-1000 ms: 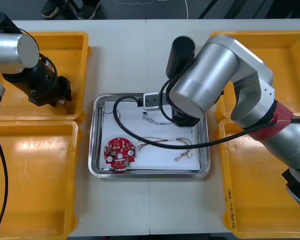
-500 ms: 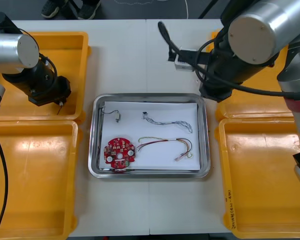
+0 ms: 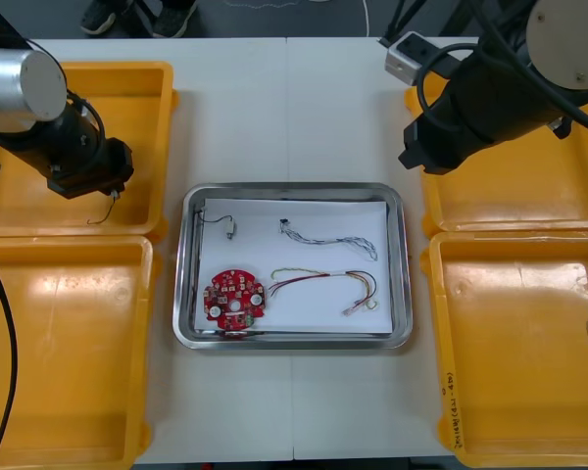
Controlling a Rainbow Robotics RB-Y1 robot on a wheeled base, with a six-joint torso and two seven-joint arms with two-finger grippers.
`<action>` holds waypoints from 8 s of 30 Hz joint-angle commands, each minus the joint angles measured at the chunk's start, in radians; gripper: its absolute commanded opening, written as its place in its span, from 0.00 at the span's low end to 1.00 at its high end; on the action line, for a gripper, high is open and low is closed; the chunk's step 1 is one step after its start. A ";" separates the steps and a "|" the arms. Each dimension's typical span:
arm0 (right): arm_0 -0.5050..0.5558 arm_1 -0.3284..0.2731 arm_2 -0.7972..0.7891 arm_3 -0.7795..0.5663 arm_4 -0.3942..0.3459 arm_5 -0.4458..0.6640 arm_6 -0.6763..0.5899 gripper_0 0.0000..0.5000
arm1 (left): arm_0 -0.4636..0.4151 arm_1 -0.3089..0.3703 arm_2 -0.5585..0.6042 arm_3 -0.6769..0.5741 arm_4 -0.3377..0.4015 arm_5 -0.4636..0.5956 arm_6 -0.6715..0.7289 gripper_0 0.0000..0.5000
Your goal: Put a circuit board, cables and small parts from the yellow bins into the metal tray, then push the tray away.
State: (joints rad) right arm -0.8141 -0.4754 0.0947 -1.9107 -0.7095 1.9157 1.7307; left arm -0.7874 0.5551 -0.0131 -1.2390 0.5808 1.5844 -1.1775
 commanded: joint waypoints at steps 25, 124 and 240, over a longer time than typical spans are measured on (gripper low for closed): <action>0.337 -0.183 -0.228 -0.222 -0.093 0.004 -0.336 1.00 | -0.027 0.006 0.137 -0.487 -0.013 0.336 0.059 0.00; 0.584 -0.296 -0.158 -0.307 -0.116 0.004 -0.646 1.00 | -0.069 -0.320 -0.467 -0.137 -0.121 0.031 0.214 0.00; 0.191 -0.107 0.484 -0.370 -0.001 0.002 0.165 1.00 | 0.677 0.209 0.421 -1.071 0.289 0.336 -0.139 1.00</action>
State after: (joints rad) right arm -0.5758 -0.5917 0.5254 -2.2410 -0.7081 1.9161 1.8760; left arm -0.1514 0.7301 0.3675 -2.2618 0.8675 1.9136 -1.2300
